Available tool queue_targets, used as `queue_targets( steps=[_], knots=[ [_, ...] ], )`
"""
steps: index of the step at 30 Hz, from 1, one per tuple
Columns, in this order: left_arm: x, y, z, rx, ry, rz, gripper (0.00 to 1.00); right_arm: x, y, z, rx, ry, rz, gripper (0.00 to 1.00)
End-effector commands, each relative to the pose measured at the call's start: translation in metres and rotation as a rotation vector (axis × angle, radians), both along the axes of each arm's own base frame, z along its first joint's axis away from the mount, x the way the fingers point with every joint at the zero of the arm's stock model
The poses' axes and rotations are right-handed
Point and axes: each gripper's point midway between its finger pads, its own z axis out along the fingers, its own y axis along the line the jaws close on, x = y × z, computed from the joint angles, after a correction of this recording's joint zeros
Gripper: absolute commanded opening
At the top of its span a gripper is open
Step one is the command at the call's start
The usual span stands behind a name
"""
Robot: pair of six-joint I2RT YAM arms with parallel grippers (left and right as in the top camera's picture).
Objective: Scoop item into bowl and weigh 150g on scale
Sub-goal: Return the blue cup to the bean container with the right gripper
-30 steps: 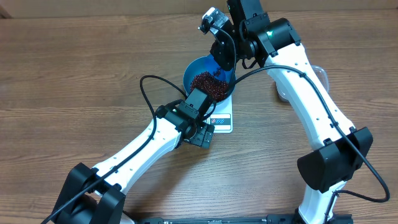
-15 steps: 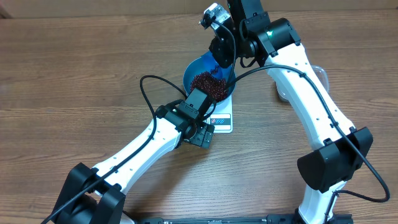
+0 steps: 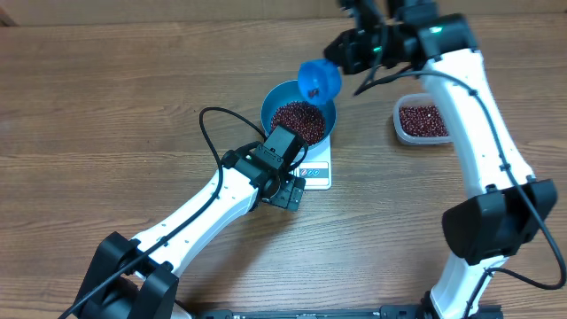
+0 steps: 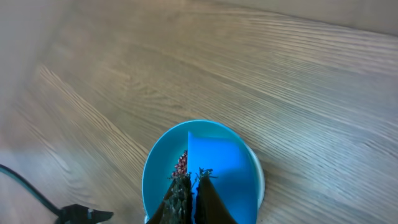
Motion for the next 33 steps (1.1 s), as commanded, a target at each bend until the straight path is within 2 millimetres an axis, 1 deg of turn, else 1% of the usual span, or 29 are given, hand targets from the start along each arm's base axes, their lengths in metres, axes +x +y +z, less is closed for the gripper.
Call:
queue_targets(
  steps=[1,4,6,9,12,13,14,16,19,23,28,30,33],
  knots=[
    [0.001,0.007,-0.003,0.021,-0.001,-0.004,0.99,-0.007,-0.023,0.044,0.124,-0.021,-0.025,0.04],
    [0.001,0.007,-0.003,0.021,-0.001,-0.004,1.0,-0.005,-0.049,0.039,0.119,0.013,-0.083,0.04],
    [0.001,0.007,-0.003,0.021,-0.001,-0.004,1.0,-0.005,-0.07,0.034,0.11,0.042,-0.132,0.04],
    [0.001,0.007,-0.003,0.021,-0.001,-0.004,0.99,-0.003,-0.108,0.022,0.058,0.084,-0.236,0.04],
    [0.001,0.007,-0.003,0.021,-0.001,-0.004,1.0,-0.006,-0.146,0.008,-0.016,0.134,-0.346,0.04],
    [0.001,0.007,-0.003,0.021,-0.001,-0.005,1.0,-0.007,-0.155,0.005,-0.037,0.143,-0.37,0.04],
    [0.001,0.007,-0.003,0.021,-0.001,-0.005,1.0,-0.009,-0.167,0.0,-0.071,0.159,-0.408,0.04],
    [0.001,0.007,-0.003,0.021,-0.001,-0.004,0.99,-0.012,-0.187,-0.008,-0.129,0.181,-0.465,0.04],
    [0.001,0.007,-0.003,0.021,-0.001,-0.004,0.99,-0.018,-0.21,-0.019,-0.195,0.22,-0.527,0.04],
    [0.001,0.007,-0.003,0.021,-0.001,-0.004,1.0,-0.019,-0.218,-0.028,-0.211,0.248,-0.546,0.04],
    [0.001,0.007,-0.003,0.021,0.0,-0.005,1.0,-0.013,-0.244,-0.043,-0.333,0.227,-0.623,0.04],
    [0.001,0.007,-0.003,0.021,0.0,-0.004,1.0,-0.012,-0.245,-0.052,-0.339,0.232,-0.625,0.04],
    [0.001,0.007,-0.003,0.021,-0.001,-0.004,0.99,-0.015,-0.244,-0.07,-0.343,0.268,-0.617,0.04]
  ],
)
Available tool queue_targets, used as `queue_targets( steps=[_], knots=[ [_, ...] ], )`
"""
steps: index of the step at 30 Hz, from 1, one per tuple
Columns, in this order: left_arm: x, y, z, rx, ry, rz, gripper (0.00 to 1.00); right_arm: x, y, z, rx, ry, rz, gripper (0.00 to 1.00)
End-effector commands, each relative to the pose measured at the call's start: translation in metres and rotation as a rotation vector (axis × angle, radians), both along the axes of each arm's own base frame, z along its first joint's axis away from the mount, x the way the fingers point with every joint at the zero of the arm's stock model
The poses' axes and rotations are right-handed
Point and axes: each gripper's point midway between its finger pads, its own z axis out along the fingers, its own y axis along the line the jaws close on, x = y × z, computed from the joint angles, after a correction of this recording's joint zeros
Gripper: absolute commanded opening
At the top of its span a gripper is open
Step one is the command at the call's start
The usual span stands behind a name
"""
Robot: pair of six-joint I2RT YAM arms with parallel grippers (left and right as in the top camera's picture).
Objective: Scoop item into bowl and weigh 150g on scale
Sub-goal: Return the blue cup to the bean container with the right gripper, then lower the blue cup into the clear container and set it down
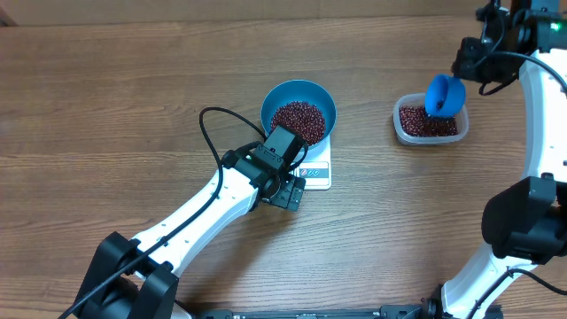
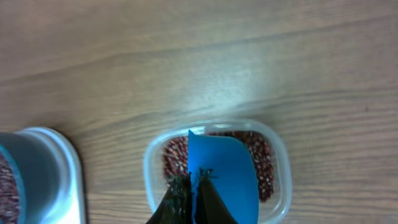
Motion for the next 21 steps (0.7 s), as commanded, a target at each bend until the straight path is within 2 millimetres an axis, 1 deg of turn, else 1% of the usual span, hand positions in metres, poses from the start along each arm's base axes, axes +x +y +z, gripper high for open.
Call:
queue_targets(
  steps=[1,4,6,10,13,17,21],
  knots=[
    [0.001,0.007,-0.003,0.021,-0.001,-0.004,0.99,-0.009,-0.006,-0.011,-0.032,0.029,-0.02,0.04],
    [0.001,0.007,-0.003,0.021,-0.001,-0.004,0.99,-0.011,-0.005,-0.027,-0.025,0.052,-0.019,0.04],
    [0.001,0.007,-0.003,0.021,-0.001,-0.004,1.0,-0.012,-0.001,-0.036,0.001,0.059,-0.01,0.04],
    [0.001,0.007,-0.003,0.021,-0.001,-0.004,1.0,-0.012,0.01,-0.049,0.057,0.059,0.012,0.04],
    [0.001,0.007,-0.003,0.021,0.0,-0.004,1.0,-0.01,0.009,-0.059,0.056,0.057,0.012,0.05],
    [0.001,0.007,-0.003,0.021,0.0,-0.004,0.99,-0.008,0.009,-0.068,0.054,0.05,0.012,0.07],
    [0.001,0.007,-0.003,0.021,-0.001,-0.005,1.0,-0.006,0.006,-0.069,0.04,0.044,0.007,0.08]
  ],
)
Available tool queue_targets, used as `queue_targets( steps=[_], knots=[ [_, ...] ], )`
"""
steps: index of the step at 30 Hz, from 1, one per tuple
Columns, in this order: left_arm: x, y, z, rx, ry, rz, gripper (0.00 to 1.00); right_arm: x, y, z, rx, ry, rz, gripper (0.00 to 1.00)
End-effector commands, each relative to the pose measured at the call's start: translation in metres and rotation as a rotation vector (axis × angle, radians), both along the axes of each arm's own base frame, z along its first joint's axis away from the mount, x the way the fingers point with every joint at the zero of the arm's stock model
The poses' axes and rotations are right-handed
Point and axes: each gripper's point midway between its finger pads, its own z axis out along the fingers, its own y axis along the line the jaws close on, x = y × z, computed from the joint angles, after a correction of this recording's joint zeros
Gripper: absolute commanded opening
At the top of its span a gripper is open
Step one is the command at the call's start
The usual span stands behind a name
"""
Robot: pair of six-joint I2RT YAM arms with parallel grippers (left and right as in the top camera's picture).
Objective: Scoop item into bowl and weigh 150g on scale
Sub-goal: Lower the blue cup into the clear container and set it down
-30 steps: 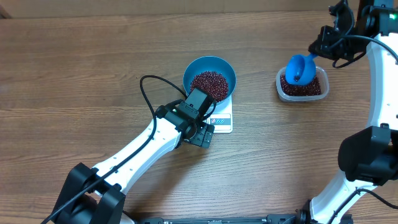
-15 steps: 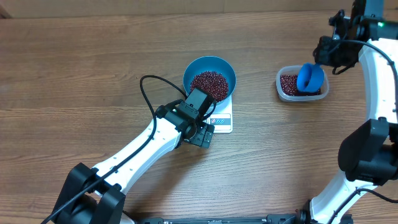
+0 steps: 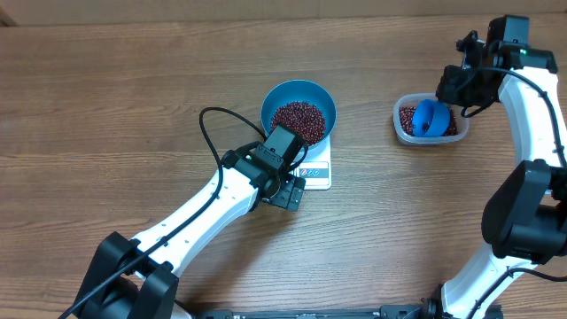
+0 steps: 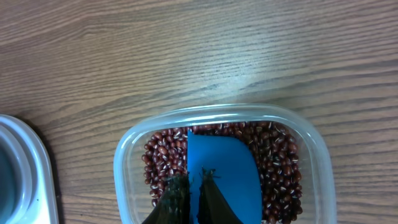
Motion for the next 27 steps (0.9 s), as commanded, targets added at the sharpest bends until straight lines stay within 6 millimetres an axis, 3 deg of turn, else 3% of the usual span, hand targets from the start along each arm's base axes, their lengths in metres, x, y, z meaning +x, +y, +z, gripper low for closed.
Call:
queue_targets(
  steps=[1,6,9,27],
  knots=[
    [0.001,0.007,-0.003,0.021,0.0,-0.004,1.0,0.001,-0.004,0.005,-0.02,-0.021,-0.011,0.08],
    [0.001,0.007,-0.003,0.021,0.0,-0.005,1.0,0.005,-0.011,0.006,-0.056,-0.032,-0.023,0.1],
    [0.001,0.007,-0.003,0.021,0.0,-0.004,1.0,0.005,-0.012,0.006,-0.061,-0.033,-0.025,0.33],
    [0.001,0.007,-0.003,0.021,0.0,-0.004,0.99,-0.006,-0.047,-0.001,-0.24,0.031,-0.127,0.95]
  ],
)
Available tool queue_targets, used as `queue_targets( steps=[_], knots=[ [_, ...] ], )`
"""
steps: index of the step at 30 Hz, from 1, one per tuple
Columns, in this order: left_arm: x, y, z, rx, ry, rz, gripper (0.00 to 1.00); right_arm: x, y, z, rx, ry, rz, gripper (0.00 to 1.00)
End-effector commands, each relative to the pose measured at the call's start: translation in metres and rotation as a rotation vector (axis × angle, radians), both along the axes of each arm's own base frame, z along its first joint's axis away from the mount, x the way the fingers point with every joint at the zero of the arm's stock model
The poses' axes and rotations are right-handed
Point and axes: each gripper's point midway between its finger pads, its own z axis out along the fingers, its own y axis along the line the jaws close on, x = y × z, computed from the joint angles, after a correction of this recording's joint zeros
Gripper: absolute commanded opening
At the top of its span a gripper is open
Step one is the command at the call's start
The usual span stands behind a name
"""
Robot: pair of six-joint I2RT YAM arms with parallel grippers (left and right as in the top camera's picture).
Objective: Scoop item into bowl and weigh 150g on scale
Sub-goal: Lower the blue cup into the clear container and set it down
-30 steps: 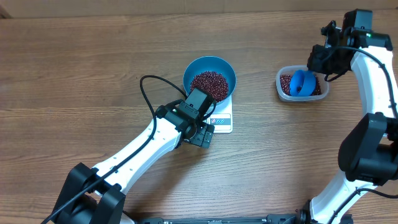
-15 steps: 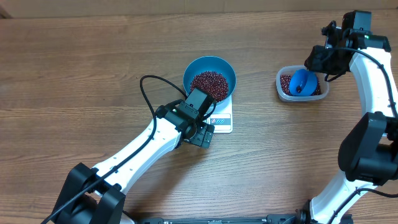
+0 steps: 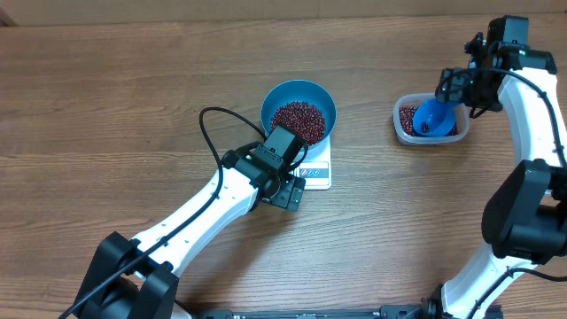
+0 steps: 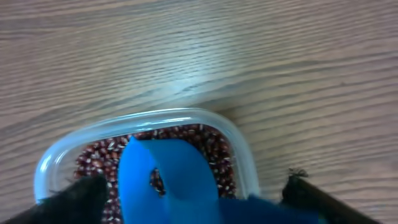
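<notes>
A blue bowl [image 3: 299, 116] heaped with red beans stands on the white scale [image 3: 316, 171]. At the right, a clear tub [image 3: 403, 127] holds more red beans [image 4: 96, 158]. The blue scoop [image 4: 168, 180] lies in the tub with a few beans in its cup, handle toward the camera. My right gripper [image 4: 194, 182] is open over the tub, its dark fingers [image 4: 81, 194] wide apart on either side of the scoop. In the overhead view the right gripper [image 3: 462, 87] hangs at the tub's far right. My left gripper [image 3: 285, 189] rests by the scale's front left corner, its jaws hidden.
A black cable [image 3: 213, 133] loops over the table left of the bowl. The right arm [image 3: 532, 115] runs along the right edge. The wooden table's [image 3: 133, 80] far edge lies just behind the tub.
The right gripper's fingers, shut on the scoop's handle before, now stand wide apart. The scoop has tipped over in the tub, its cup facing up with a few beans. The left arm has not moved.
The right gripper held the scoop tilted over the bowl on the scale. Then it carried the scoop above the tub of beans at the right, then lower, inside the tub. Now the fingers are spread and the scoop lies in the tub.
</notes>
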Motion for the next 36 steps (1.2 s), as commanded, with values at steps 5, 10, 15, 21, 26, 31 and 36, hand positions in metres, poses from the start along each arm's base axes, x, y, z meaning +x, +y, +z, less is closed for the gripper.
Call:
queue_targets(
  steps=[5,10,15,21,26,31,36],
  knots=[
    [0.001,0.007,-0.003,0.021,0.0,-0.005,1.0,-0.015,-0.021,-0.001,-0.068,0.046,-0.176,0.99],
    [0.001,0.007,-0.003,0.02,0.0,-0.004,1.0,-0.034,-0.017,-0.007,-0.048,0.122,-0.21,1.0],
    [0.001,0.007,-0.003,0.02,0.0,-0.004,1.0,-0.054,-0.013,-0.011,-0.035,0.206,-0.227,1.0],
    [0.001,0.007,-0.003,0.021,0.0,-0.004,1.0,-0.069,-0.012,-0.012,-0.033,0.265,-0.253,1.0],
    [0.001,0.007,-0.003,0.021,0.0,-0.004,1.0,-0.07,-0.037,-0.007,-0.167,0.245,-0.357,1.0],
    [0.001,0.007,-0.003,0.021,0.0,-0.004,1.0,-0.054,-0.03,-0.008,-0.107,0.184,-0.358,1.0],
    [0.001,0.007,-0.003,0.021,0.0,-0.004,0.99,-0.035,0.032,-0.008,0.255,0.143,-0.256,1.0]
  ],
)
